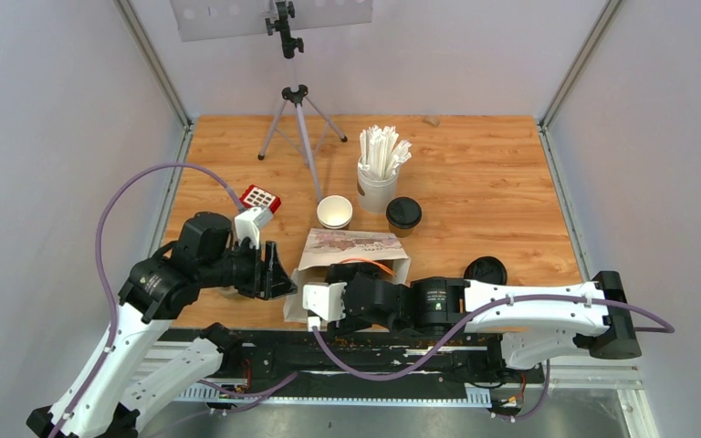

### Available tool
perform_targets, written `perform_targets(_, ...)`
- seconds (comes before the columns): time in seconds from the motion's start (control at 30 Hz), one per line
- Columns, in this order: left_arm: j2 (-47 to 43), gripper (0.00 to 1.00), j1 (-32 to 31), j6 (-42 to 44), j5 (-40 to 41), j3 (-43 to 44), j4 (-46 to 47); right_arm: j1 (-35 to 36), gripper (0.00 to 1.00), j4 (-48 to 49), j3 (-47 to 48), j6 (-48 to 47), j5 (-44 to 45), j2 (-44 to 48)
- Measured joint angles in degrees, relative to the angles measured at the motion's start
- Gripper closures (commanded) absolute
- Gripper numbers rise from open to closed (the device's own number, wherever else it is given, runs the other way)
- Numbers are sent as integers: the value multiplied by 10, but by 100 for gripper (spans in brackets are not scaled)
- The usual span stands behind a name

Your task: Pack the takeout coffee

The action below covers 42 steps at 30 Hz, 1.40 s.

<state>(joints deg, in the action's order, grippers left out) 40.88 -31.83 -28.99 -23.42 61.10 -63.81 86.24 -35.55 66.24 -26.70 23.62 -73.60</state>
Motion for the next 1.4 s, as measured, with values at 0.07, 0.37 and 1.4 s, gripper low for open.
perform_targets(0.07, 0, 43, 0, 0, 2, -5, -1, 0, 44, 3, 0, 0, 2, -2)
perform_targets(0.37, 1, 82, 0, 2, 0, -33, 8, 0, 44, 5, 7, 0, 4, -4)
perform_targets(1.4, -2, 100, 0, 10, -38, -38, 30, -38, 41, 14, -74, -178, -9, 17)
